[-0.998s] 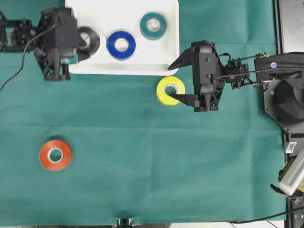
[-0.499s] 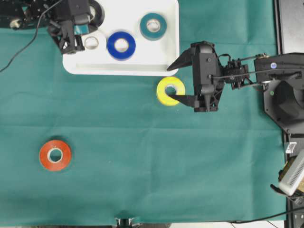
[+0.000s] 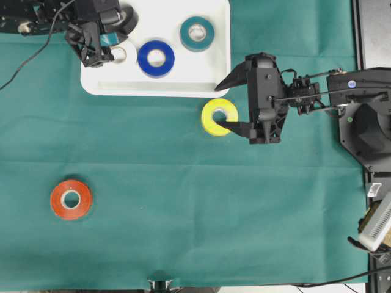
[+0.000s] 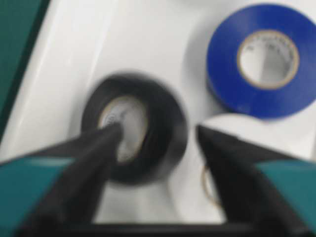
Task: Put the tape alternately from left to right into the white case.
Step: 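Lift the black roll and carry it into the tray's top-left corner, then release the black roll and pull the left gripper back left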
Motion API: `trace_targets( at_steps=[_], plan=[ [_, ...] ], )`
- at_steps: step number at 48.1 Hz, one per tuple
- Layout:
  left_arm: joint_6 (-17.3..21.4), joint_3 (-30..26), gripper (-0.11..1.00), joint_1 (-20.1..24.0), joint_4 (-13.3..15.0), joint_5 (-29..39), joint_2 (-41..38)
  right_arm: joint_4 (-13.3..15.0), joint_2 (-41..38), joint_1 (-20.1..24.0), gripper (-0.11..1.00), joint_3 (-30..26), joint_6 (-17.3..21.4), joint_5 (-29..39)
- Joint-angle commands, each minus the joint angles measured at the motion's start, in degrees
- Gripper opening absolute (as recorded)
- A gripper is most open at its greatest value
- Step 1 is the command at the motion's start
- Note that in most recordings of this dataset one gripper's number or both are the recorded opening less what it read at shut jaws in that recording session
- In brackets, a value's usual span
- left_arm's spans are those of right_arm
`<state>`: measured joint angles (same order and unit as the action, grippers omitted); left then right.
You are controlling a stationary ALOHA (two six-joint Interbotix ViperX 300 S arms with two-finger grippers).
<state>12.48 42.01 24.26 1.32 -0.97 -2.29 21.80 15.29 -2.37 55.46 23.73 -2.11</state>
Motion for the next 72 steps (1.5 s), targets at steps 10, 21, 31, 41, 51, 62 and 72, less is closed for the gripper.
trace_targets(
  at_steps=[10, 21, 31, 41, 51, 62, 72],
  plan=[
    [-0.09, -0.62, 0.98, 0.09, 0.09, 0.00, 2.02, -0.09, 0.35, 0.18, 0.72, -0.44, 0.09, -0.44],
    [-0.09, 0.09, 0.98, 0.09, 0.09, 0.00, 2.90, -0.09, 0.35, 0.18, 0.72, -0.35, 0.09, -0.44],
    [-0.09, 0.79, 0.98, -0.09, 0.09, 0.00, 3.96, -0.09, 0.35, 0.18, 0.72, -0.44, 0.09, -0.44],
    [-0.09, 1.14, 0.98, -1.14, 0.09, 0.00, 5.19, -0.09, 0.35, 0.18, 0.72, -0.44, 0.09, -0.44],
    [-0.09, 2.46, 0.98, -3.08, 0.09, 0.00, 7.21, -0.09, 0.35, 0.18, 0.72, -0.44, 0.09, -0.44],
    [-0.09, 6.68, 0.98, -6.33, 0.09, 0.00, 11.69, -0.09, 0.44, 0.18, 0.72, -0.44, 0.09, -0.44],
    [-0.09, 10.28, 0.98, -11.34, 0.09, 0.00, 16.17, -0.09, 0.35, 0.18, 0.72, -0.53, 0.09, -0.44]
  ],
)
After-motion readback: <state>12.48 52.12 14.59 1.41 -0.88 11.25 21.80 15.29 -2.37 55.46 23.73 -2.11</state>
